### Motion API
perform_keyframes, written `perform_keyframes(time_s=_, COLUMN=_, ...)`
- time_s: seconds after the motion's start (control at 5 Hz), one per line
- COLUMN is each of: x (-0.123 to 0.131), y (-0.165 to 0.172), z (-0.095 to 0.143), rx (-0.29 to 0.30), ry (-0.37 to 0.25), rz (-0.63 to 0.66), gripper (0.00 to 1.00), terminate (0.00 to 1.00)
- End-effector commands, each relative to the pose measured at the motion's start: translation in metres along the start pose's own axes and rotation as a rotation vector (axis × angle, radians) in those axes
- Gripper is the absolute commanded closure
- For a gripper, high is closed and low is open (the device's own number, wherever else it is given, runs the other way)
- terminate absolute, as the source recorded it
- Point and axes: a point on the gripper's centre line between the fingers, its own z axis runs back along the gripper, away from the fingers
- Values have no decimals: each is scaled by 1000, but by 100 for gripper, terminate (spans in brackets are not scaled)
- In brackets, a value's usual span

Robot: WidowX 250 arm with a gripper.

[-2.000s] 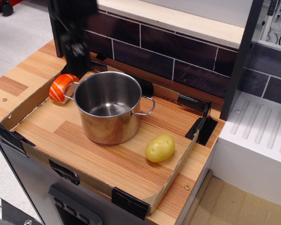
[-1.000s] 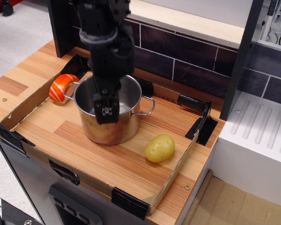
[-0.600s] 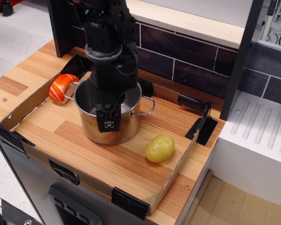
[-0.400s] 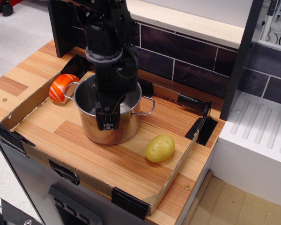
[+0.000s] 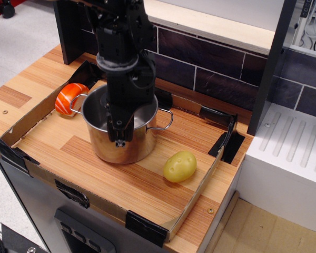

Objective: Topple metal pot

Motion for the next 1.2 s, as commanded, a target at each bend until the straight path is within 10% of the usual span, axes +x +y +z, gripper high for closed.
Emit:
perform_keyframes(time_s=0.0, x=-8, y=14, z=34, rx=-45, ry=14, rz=64, gripper=100, terminate=0)
perform_keyframes(time_s=0.6, x=-15, y=35, z=62, rx=-523, ry=146, rz=-3, gripper=100, terminate=0)
perform_keyframes(time_s=0.8, x=-14, y=49, z=58, rx=-635, ry=180, rz=25, gripper=100, terminate=0)
perform_keyframes(time_s=1.0, x=-11, y=63, z=50, rx=-613, ry=191, rz=63, gripper=100, terminate=0)
